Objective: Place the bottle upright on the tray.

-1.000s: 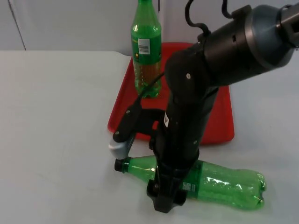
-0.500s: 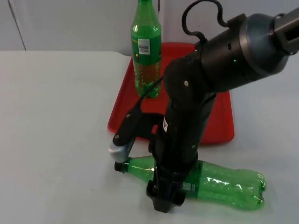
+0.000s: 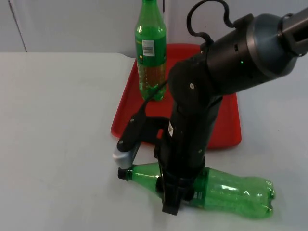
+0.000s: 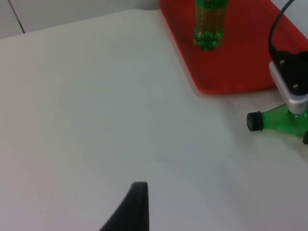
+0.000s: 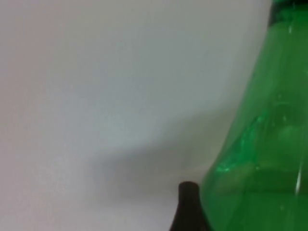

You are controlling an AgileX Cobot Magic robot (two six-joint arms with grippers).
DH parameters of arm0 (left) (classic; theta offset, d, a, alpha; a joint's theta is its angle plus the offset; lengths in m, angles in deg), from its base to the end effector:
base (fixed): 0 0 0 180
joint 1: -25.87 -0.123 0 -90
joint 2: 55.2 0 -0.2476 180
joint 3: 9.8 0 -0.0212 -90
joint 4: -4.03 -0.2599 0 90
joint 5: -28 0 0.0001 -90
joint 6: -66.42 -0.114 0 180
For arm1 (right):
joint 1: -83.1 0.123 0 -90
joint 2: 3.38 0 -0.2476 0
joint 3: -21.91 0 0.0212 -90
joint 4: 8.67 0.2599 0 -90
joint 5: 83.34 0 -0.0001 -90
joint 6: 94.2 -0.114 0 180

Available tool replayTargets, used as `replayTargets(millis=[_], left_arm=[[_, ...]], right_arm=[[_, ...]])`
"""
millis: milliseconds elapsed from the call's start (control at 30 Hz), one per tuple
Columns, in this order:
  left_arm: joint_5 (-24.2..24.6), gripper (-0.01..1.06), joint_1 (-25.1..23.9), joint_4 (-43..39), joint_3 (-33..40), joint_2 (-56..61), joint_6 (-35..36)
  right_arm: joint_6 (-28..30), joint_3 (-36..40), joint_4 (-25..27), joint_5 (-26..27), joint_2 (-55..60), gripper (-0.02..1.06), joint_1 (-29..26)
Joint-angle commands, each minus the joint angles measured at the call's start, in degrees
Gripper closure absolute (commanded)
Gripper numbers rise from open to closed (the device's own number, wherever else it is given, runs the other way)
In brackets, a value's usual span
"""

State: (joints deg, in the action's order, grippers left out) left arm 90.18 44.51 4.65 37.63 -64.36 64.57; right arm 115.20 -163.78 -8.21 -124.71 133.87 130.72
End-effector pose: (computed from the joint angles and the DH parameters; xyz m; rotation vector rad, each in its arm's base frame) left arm 0.0572 -0.0204 0.2683 0.3703 2.0453 -0.1925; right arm 0.2721 0.2991 0.0214 -1.8739 2.3688 0.0380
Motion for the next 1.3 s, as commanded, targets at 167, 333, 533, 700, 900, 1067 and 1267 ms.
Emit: replayTargets(millis=[167, 333, 533, 700, 900, 1067, 1267], left_arm=[[-0.59, 0.0, 0.38, -0.18, 0.27, 0.18, 0.13], [-0.59, 0.0, 0.38, -0.18, 0.27, 0.18, 0.13], [-0.59, 0.0, 0.38, -0.18, 0.27, 0.18, 0.13], [-0.59, 0.0, 0.38, -0.18, 0.27, 0.18, 0.13], [-0.59, 0.0, 0.38, -0.18, 0.27, 0.18, 0.13], [-0.59, 0.0, 0.38, -0.18, 0.27, 0.18, 0.13], [-0.59, 0.0, 0.38, -0.18, 0.27, 0.18, 0.13]], right_arm=[[0.0, 0.13, -0.46, -7.82, 0.76, 1.05, 0.22], [-0.77, -0.66, -0.46, -9.0, 0.76, 1.05, 0.22], [-5.07, -2.5, 0.07, -8.19, -1.31, 1.05, 0.22], [-6.08, -2.5, 4.81, -1.23, -7.94, 1.05, 0.22], [-8.44, -2.5, 6.26, 3.45, -15.44, 1.05, 0.22], [-10.48, -2.5, 5.63, 7.62, -24.22, 1.05, 0.22], [-10.48, -0.91, 5.5, 12.9, -32.53, 1.05, 0.22]])
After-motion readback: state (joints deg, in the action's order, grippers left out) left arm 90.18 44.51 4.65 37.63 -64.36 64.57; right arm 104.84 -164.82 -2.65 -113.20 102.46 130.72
